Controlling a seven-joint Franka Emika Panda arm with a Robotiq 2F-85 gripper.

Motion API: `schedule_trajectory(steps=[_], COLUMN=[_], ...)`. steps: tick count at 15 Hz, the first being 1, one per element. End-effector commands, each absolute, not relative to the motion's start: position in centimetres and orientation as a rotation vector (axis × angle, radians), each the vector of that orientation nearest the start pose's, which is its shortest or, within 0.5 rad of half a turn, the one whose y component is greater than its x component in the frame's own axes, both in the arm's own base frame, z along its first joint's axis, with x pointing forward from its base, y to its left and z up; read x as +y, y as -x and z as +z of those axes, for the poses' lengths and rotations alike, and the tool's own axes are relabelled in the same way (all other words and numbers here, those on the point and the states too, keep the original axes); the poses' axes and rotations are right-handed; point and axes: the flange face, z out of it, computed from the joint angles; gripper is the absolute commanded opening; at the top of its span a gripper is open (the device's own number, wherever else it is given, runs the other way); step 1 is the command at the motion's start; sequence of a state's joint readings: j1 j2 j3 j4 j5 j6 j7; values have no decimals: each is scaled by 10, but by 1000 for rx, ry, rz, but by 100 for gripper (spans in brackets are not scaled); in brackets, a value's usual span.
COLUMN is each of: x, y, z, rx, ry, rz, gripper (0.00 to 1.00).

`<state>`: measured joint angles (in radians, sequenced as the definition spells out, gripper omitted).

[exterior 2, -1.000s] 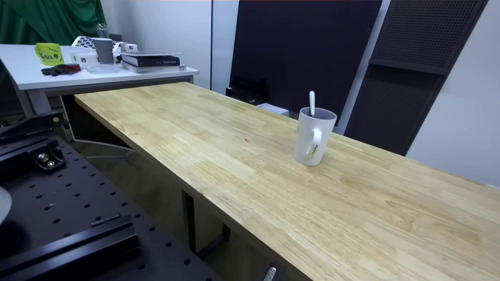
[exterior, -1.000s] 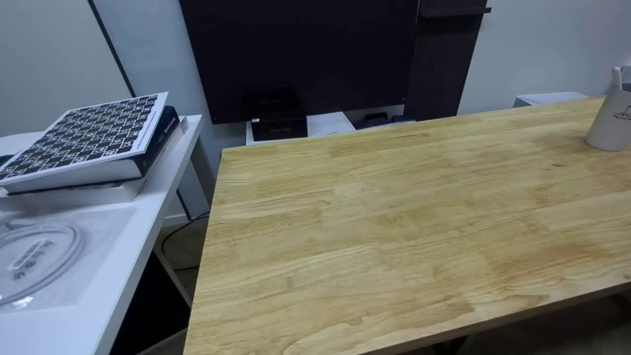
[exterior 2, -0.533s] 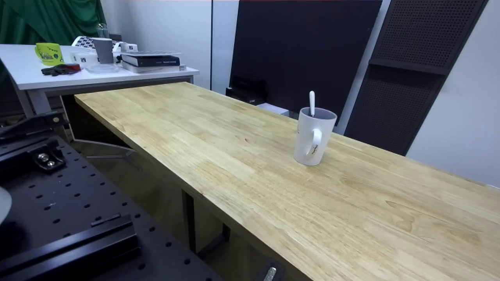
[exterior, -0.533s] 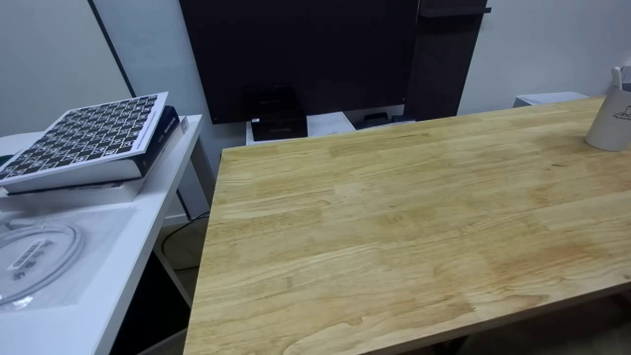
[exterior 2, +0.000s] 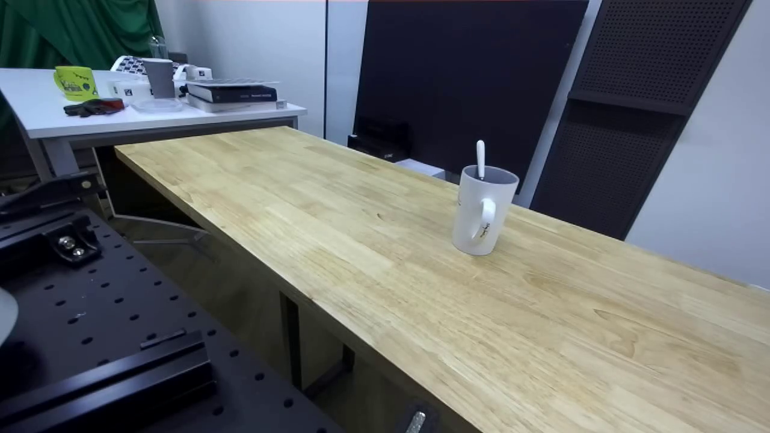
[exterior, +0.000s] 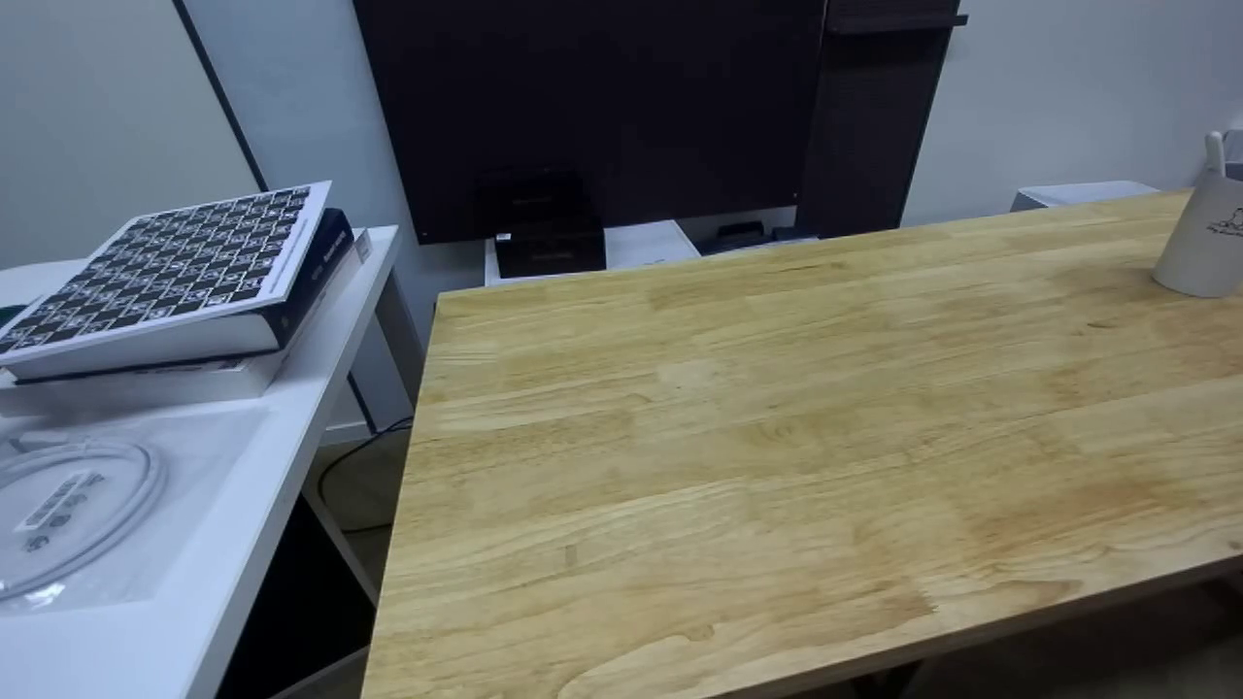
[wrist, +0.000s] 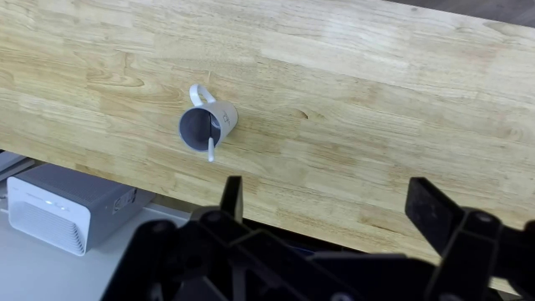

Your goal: Remove the spoon from the mug and put it on the table

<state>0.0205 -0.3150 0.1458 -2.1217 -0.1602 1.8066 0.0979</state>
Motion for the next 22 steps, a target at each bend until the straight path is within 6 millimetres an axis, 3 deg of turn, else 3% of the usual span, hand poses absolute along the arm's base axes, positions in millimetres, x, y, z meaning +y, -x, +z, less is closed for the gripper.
schedule_trajectory(steps=[1,5,12,18,22], x=[54,35,-7,-81,-124], y=[-471,-486,-494,-501,-508], z=[514,465,388,334,305], rx=[-167,-165,-216,-480,-507], ry=[3338,3311,3268,3211,3238], rz=[-47,-27,113,349,421], gripper=[100,100,100,100,100])
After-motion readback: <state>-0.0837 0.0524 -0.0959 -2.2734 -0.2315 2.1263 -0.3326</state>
